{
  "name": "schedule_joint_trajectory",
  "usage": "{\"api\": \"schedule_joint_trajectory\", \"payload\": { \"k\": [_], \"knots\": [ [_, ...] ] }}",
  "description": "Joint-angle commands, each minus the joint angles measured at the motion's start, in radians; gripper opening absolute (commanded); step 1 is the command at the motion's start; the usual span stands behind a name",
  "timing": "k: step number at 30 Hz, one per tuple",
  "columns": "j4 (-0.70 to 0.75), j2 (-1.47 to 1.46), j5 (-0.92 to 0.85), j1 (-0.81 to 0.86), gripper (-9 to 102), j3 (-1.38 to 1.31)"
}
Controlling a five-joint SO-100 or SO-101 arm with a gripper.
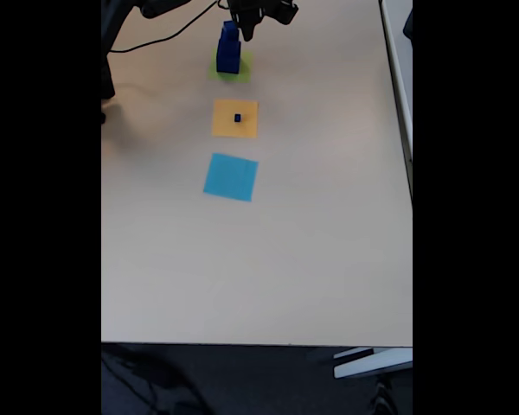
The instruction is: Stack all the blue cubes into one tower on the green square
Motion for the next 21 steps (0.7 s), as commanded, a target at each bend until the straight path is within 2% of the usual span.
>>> {"api": "schedule_joint_trajectory", "payload": {
  "k": [1,21],
  "knots": [
    [-0.014,0.100,0.009,-0.015,0,-0.023],
    [0.035,0.095,0.049,-0.031,0,-0.067]
  ]
}}
